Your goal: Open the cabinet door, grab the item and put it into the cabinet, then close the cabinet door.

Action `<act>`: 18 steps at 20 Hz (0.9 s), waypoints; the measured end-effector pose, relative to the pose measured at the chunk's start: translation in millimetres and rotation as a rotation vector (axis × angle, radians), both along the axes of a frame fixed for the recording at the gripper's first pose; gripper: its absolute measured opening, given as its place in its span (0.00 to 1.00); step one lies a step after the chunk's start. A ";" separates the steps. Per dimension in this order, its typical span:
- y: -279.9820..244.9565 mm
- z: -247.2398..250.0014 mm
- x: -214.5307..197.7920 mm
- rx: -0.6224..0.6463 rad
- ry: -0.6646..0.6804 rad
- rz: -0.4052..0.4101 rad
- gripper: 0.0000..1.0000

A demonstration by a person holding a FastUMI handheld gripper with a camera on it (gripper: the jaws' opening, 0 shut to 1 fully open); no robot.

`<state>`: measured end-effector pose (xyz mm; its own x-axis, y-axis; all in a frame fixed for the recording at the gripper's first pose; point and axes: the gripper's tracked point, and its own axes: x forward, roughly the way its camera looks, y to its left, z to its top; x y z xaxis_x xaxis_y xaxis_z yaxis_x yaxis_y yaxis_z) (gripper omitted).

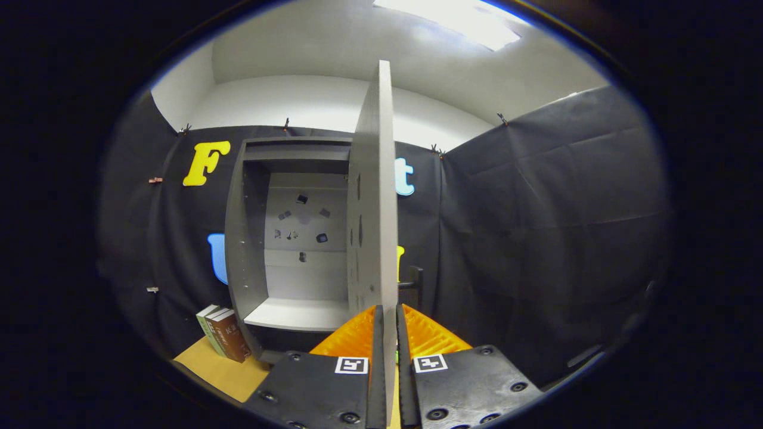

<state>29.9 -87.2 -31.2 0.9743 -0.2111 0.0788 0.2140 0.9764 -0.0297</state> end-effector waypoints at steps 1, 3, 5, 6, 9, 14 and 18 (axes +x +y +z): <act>1.2 -0.8 -1.8 -0.009 0.001 -0.022 0.13; 7.7 -5.5 -1.0 -0.003 0.020 -0.057 0.13; 16.6 -15.0 -0.9 0.016 0.049 -0.069 0.13; 28.0 -25.2 0.0 0.021 0.076 -0.070 0.13; 63.0 -66.4 7.3 0.037 0.187 -0.072 0.13; 118.0 -157.0 39.9 0.107 0.419 0.030 0.44; 130.6 -243.2 63.6 0.162 0.609 0.091 0.41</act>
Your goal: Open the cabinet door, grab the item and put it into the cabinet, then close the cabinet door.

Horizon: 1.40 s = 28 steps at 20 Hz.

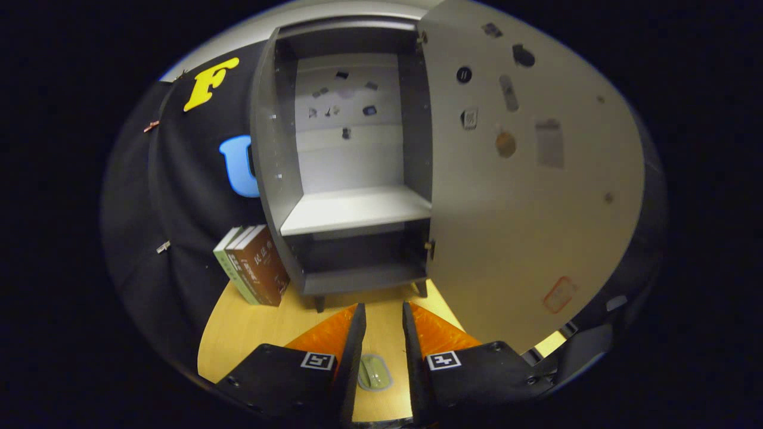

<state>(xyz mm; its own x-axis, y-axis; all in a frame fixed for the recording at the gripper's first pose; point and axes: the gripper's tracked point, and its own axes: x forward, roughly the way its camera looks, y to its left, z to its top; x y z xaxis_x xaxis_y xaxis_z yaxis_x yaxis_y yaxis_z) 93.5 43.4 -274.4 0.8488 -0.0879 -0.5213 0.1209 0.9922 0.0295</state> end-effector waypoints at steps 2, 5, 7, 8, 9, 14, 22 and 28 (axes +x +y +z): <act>9.4 -45.0 0.0 0.029 0.103 0.046 0.41; 15.2 -109.5 -5.2 0.054 0.259 0.098 0.42; 18.4 -148.7 -11.7 0.079 0.353 0.117 0.42; 21.7 -165.3 -14.5 0.093 0.386 0.124 0.42; 23.1 -182.6 -19.4 0.096 0.417 0.126 0.42; 27.5 -247.6 -33.4 0.094 0.566 0.131 0.39; 32.9 -289.3 -30.2 0.043 0.665 0.168 0.39; 29.6 -311.1 -23.5 0.026 0.717 0.166 0.39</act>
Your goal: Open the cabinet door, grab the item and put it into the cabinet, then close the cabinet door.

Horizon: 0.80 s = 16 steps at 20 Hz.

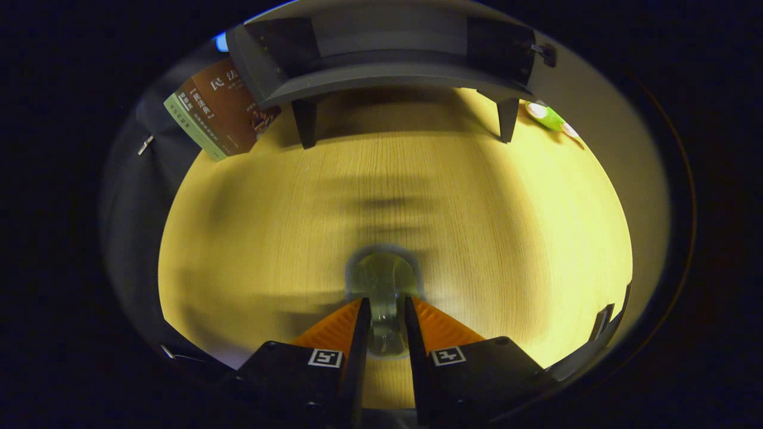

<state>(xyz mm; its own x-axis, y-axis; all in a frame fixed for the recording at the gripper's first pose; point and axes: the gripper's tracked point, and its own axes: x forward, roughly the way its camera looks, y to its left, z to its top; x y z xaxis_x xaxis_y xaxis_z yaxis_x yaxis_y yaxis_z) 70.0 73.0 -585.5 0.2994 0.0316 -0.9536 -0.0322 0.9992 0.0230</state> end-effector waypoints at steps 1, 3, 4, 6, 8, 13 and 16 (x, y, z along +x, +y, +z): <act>-0.8 0.3 -0.1 -0.009 0.006 0.007 0.39; 2.1 -3.6 4.1 -0.013 0.000 0.023 0.42; 2.3 3.2 8.0 -0.024 -0.015 0.035 0.43; -7.7 -3.4 6.2 -0.078 -0.001 0.063 0.17; -7.4 -1.3 6.5 -0.058 -0.007 0.050 0.17; -15.5 36.8 19.8 -0.043 -0.052 -0.004 0.17; -20.6 85.9 41.5 -0.047 -0.149 -0.036 0.17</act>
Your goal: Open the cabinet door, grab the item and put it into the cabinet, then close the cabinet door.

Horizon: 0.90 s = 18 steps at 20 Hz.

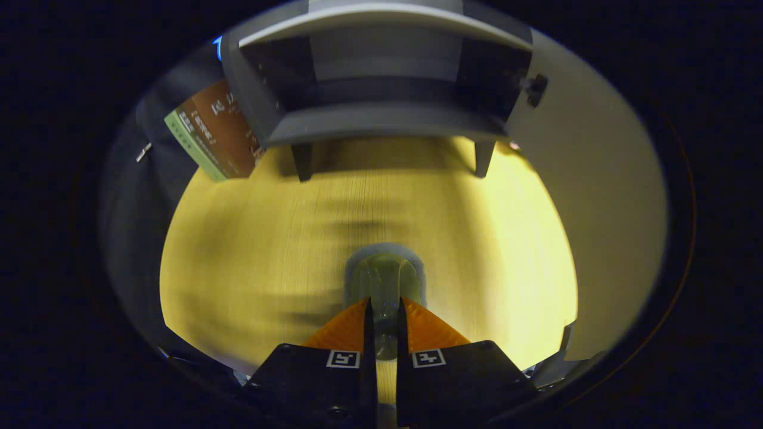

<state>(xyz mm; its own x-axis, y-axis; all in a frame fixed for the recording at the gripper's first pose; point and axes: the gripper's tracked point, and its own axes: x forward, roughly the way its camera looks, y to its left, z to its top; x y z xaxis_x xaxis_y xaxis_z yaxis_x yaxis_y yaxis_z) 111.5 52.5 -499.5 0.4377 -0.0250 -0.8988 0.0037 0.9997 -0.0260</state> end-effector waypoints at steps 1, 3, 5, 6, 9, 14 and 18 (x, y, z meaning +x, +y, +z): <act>-2.4 17.0 6.8 0.000 -0.030 -0.009 0.17; -4.3 54.4 22.9 0.007 -0.101 -0.027 0.17; -6.2 93.6 45.5 0.017 -0.190 -0.054 0.17; -4.7 110.9 52.5 0.017 -0.227 -0.060 0.17; -8.1 168.3 80.8 0.019 -0.359 -0.059 0.17; -1.4 247.5 129.1 0.019 -0.544 -0.046 0.17; 4.6 294.0 178.5 0.004 -0.634 -0.021 0.17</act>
<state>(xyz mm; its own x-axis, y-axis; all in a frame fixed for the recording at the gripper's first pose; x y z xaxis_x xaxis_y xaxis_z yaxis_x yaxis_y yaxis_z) 290.0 57.0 -205.5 0.8846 -0.0363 -0.4650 0.0367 0.9993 -0.0082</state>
